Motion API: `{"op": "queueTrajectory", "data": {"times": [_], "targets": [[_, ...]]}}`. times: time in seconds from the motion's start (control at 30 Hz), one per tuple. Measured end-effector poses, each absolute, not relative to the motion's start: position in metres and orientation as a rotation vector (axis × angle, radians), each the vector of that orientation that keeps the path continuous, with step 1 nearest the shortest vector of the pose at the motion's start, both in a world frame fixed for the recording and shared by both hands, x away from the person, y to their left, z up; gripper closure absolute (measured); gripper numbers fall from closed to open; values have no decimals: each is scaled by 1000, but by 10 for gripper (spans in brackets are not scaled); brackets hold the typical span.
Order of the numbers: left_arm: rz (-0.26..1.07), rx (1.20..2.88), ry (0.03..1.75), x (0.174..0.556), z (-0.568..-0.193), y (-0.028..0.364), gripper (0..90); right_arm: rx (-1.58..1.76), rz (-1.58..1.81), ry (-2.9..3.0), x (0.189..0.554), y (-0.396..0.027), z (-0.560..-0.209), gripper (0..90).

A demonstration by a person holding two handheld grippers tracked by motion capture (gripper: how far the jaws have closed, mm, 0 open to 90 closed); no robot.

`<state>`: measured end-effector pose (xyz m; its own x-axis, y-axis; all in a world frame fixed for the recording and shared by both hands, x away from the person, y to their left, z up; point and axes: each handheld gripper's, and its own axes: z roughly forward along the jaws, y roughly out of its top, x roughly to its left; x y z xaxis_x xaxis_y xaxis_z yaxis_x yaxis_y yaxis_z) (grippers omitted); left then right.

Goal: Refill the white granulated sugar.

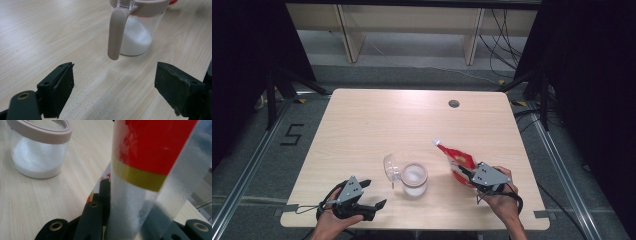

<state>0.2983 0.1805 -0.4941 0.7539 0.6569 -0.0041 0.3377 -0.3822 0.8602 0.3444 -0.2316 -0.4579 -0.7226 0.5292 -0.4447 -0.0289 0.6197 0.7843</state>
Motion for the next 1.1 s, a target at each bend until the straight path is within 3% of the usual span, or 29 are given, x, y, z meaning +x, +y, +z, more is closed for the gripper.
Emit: {"op": "queueTrajectory", "data": {"times": [0.73, 1.0, 1.1], "targets": [[405, 1993, 774, 297, -495, 179, 155, 476, 1069, 2147, 339, -254, -463, 708], [423, 2002, 752, 298, -495, 180, 155, 602, 1095, 2114, 330, -255, -461, 450], [404, 1993, 772, 297, -495, 179, 155, 624, 1129, 2101, 326, -256, -461, 408]]}}
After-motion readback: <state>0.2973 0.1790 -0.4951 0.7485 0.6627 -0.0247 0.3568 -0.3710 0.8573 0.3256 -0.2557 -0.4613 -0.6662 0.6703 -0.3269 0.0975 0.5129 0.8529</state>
